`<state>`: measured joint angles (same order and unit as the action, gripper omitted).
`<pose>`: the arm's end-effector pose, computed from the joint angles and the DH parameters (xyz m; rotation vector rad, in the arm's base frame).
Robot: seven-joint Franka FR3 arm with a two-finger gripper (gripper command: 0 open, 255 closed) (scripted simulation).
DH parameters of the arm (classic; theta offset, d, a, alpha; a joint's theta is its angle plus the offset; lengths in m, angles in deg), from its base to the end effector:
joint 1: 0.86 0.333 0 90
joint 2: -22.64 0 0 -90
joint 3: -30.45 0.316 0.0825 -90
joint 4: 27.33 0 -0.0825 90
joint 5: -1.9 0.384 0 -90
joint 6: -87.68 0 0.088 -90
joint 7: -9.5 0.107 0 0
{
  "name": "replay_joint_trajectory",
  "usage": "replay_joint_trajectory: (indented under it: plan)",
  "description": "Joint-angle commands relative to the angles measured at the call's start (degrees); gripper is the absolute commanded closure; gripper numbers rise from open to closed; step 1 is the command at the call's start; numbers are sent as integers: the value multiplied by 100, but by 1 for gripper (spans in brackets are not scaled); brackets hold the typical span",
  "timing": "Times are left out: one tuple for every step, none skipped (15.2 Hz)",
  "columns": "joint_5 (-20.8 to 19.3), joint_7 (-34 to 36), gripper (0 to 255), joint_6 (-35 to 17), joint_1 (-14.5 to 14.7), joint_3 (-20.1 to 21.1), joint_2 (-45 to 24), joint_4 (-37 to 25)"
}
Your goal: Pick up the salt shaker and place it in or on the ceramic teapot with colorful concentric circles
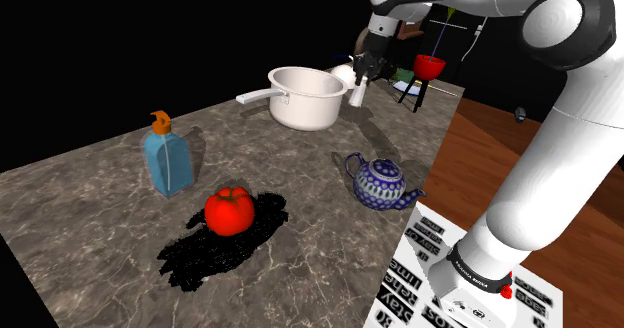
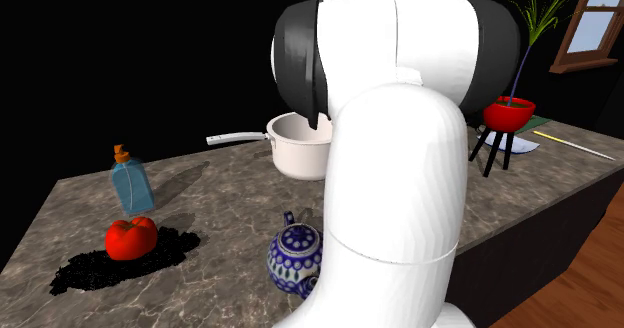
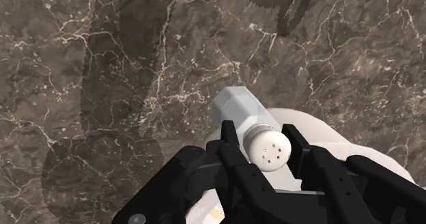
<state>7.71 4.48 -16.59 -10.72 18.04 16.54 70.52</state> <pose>0.5570 -0.2137 0.5211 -3.0296 0.4957 -0.0397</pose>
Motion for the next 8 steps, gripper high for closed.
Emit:
replay_joint_trajectory:
  plan:
    - [-4, 4, 255, 154, -7, -6, 1, -149]
    - [-6, 9, 255, 230, -8, -7, 1, -227]
    - [-7, 15, 255, 308, -10, -8, -1, -306]
    - [-8, 20, 255, 385, -12, -9, -4, -387]
    - [-8, 25, 255, 464, -13, -10, -8, -469]
    - [-8, 29, 255, 542, -16, -11, -14, -554]
    - [-7, 34, 255, 621, -18, -12, -22, -641]
    - [-6, 38, 255, 701, -20, -14, -30, -729]
